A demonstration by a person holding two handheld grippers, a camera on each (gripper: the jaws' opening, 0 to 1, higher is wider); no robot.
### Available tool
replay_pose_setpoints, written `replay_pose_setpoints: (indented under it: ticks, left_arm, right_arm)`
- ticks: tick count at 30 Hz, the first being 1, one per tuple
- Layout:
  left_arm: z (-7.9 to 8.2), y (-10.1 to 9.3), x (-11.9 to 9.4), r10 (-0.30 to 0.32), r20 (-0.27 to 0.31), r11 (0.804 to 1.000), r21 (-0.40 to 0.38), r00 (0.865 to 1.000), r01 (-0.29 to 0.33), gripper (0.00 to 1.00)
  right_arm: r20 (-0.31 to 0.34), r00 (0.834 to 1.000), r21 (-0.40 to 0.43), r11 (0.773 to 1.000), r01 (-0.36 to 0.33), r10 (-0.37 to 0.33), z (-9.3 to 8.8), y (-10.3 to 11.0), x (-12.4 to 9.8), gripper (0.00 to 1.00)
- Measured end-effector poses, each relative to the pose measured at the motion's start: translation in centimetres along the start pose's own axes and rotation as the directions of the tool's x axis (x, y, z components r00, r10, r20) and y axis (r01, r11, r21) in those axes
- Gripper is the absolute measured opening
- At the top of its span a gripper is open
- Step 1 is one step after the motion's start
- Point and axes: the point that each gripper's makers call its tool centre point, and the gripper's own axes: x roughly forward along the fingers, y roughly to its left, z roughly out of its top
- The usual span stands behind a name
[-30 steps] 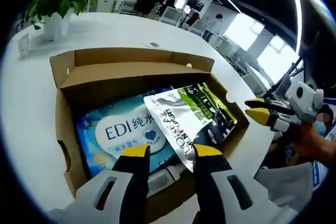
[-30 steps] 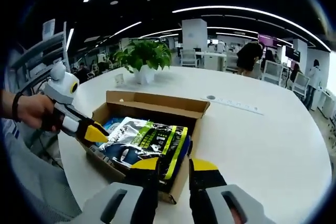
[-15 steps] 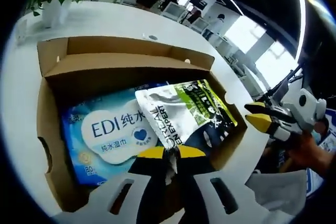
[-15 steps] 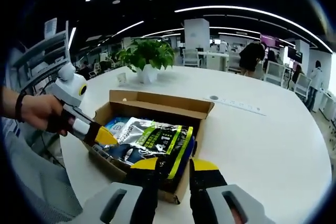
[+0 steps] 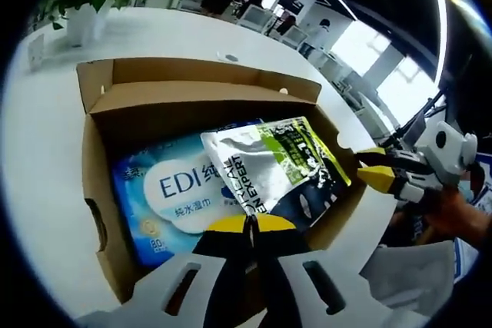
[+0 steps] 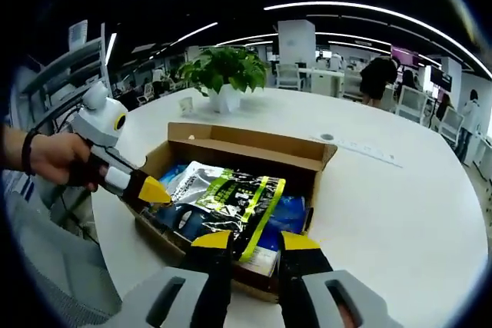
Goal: Operate the shoe box by opening the lid, removing the specified soft item, and placing it in the target area until the item is outside and the box remains undamaged.
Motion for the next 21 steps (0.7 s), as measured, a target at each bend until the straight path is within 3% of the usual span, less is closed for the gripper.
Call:
replay_pose_setpoints:
  ticks: [12, 18, 21]
  left_arm:
    - [-1.0, 1.2, -0.5, 0.011, -0.01, 1.0, -0.008, 1.0, -0.011, 0.0]
    - [-0.9, 1.2, -0.6, 0.011, 0.0, 1.0, -0.004, 1.0, -0.011, 0.0]
    - [-0.9, 1.2, -0.7, 0.012, 0.004, 1.0, -0.004, 1.0, -0.012, 0.0]
  right_arm:
    - [-0.065, 0.997, 0.0, 0.999, -0.039, 0.039, -0.3, 1.7, 2.9, 0.17]
    - [-0.076, 0.996, 0.007, 0.999, -0.035, 0.036, -0.6, 1.9, 3.6, 0.07]
    - [-0.056, 0.998, 0.054, 0.998, -0.032, 0.035, -0.3, 1.7, 3.5, 0.0]
